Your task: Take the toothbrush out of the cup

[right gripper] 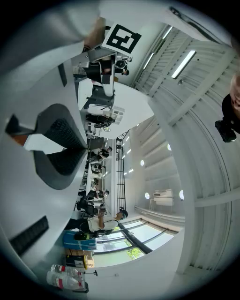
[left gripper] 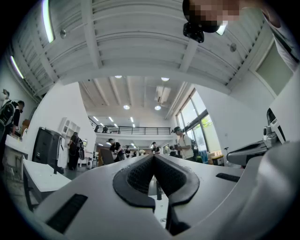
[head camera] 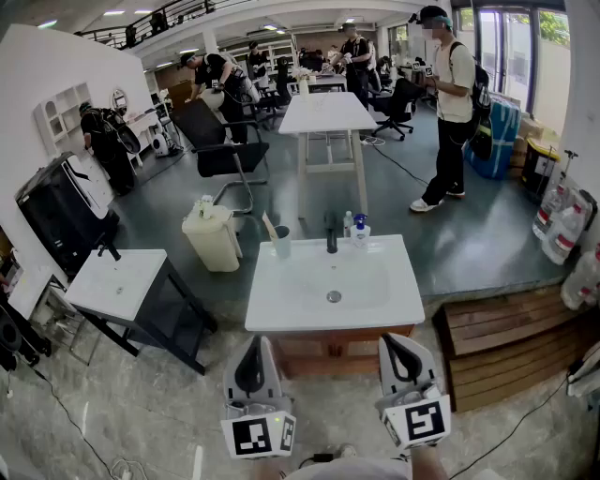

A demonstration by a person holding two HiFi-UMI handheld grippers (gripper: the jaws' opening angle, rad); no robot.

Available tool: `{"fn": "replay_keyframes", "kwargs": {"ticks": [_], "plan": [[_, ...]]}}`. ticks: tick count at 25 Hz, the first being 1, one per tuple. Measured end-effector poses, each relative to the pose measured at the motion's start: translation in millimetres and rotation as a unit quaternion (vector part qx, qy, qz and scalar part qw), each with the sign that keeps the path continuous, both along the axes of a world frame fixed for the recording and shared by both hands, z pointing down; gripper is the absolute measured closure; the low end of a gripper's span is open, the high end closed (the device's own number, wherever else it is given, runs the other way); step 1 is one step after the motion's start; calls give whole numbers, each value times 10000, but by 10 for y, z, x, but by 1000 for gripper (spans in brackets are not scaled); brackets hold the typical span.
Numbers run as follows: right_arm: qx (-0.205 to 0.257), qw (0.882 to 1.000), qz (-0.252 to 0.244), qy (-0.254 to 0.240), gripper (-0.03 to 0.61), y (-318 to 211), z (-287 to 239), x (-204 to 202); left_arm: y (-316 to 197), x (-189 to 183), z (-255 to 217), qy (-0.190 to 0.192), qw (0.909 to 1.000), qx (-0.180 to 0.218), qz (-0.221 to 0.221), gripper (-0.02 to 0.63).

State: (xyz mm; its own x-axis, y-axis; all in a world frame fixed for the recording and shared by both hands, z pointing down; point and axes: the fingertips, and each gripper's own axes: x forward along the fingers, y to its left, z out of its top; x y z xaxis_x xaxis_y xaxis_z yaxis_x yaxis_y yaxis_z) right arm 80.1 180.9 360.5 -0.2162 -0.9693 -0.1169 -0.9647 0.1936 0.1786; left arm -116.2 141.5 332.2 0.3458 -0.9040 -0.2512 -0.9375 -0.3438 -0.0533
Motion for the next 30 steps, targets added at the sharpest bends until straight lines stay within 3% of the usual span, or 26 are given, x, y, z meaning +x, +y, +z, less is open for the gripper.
{"fn": "replay_keyframes", "kwargs": {"ticks": [10,18,24,30], "plan": [[101,9998,-166,93,568,-12,69,22,46,19,43,66,9999,83,-90,598],[191,9984,-435,-302,568,-66,12,-46,38,-115,71,225,9994,37,-272,598],[-45,9990,-440,94,568,-378,173,3,-273,-30,171,339,9992,-34,-221,598],[-64,9989,-311,348,568,-1000,171,80,-925,130,165,381,9992,-42,-53,598]]}}
